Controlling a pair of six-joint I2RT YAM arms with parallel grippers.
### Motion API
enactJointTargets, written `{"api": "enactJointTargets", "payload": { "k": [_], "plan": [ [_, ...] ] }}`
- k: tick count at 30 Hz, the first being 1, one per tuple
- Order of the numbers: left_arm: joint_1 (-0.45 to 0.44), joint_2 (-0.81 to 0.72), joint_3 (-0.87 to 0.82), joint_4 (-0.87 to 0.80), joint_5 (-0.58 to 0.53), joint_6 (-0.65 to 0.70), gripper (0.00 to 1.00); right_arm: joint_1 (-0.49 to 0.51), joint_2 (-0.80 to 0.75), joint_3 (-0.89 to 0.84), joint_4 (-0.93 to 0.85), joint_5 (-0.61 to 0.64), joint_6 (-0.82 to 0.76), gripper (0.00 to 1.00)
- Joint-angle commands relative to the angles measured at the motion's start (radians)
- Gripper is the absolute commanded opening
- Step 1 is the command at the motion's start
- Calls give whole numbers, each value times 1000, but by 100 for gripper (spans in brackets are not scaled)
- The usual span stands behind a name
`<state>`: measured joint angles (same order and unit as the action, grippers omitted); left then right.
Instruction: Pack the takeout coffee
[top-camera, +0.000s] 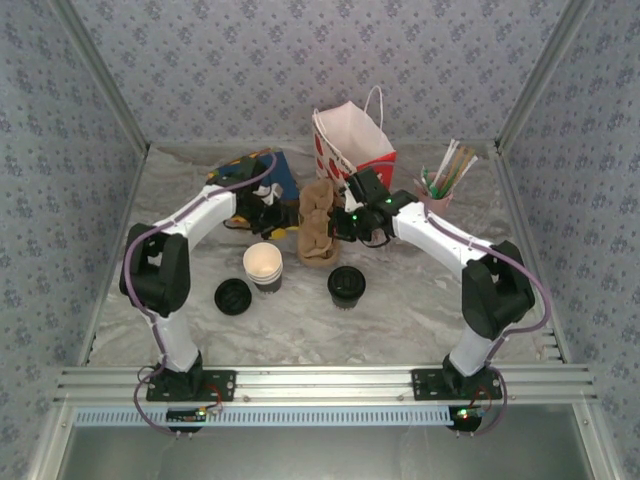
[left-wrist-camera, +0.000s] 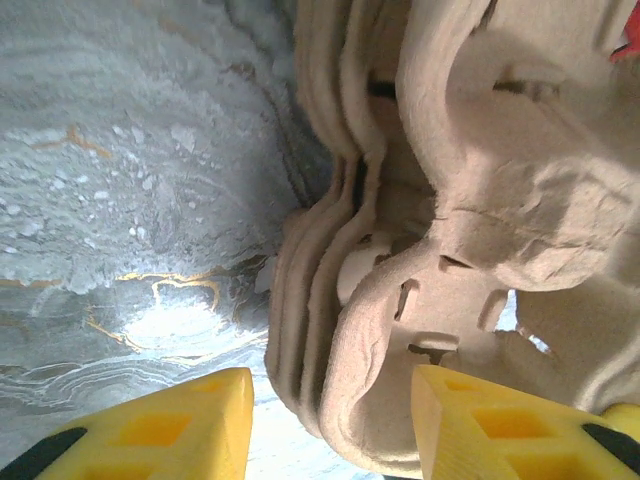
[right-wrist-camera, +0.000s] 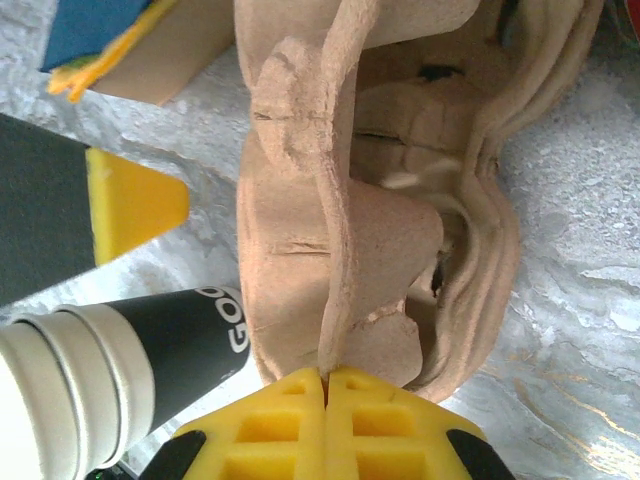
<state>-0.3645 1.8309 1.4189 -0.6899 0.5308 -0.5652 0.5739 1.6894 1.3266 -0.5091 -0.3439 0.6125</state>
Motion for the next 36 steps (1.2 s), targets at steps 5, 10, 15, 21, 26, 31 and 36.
{"api": "enactJointTargets", "payload": {
  "k": [5, 10, 15, 21, 26, 31, 36],
  "plan": [
    [18, -84, 52, -55, -2, 1, 46, 0, -49, 48, -22, -23, -40, 0],
    [8, -117, 23, -4, 51, -19, 46, 2, -69, 73, -31, -25, -40, 0],
    [-14, -114, -6, 6, 69, -24, 46, 1, -76, 100, -31, -33, -36, 0],
    [-30, -93, -1, 53, 75, -24, 44, 9, -85, 108, -35, -37, -34, 0],
    [-40, -87, -1, 77, 74, -20, 40, 11, -88, 105, -36, -42, -31, 0],
    [-43, -69, 5, 77, 65, -2, 34, 14, -94, 97, -26, -43, -21, 0],
    [-53, -56, 4, 82, 74, 1, 39, 15, -94, 98, -21, -44, -19, 0]
  ]
}}
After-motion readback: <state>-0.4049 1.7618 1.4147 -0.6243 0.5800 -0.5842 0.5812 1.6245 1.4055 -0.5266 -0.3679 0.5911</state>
